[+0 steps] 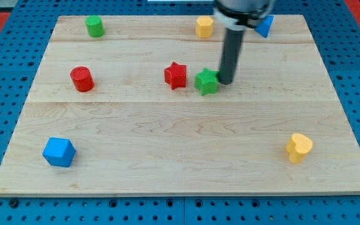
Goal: Push the blue triangle to the top right of the green star
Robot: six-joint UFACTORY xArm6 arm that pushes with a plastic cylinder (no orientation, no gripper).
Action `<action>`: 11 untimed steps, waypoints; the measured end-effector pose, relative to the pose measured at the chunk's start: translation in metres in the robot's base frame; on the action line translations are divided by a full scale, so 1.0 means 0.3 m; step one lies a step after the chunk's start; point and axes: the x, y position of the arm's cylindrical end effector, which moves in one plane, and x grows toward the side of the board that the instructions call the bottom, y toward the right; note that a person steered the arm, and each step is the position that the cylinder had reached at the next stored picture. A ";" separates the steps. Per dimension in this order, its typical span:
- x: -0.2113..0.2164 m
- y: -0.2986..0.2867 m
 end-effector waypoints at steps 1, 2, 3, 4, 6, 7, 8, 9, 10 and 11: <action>-0.033 0.050; -0.171 0.219; -0.259 0.476; -0.362 0.761; -0.648 0.529; -0.577 0.433; -0.507 0.377; -0.507 0.338; -0.508 0.344; -0.473 0.385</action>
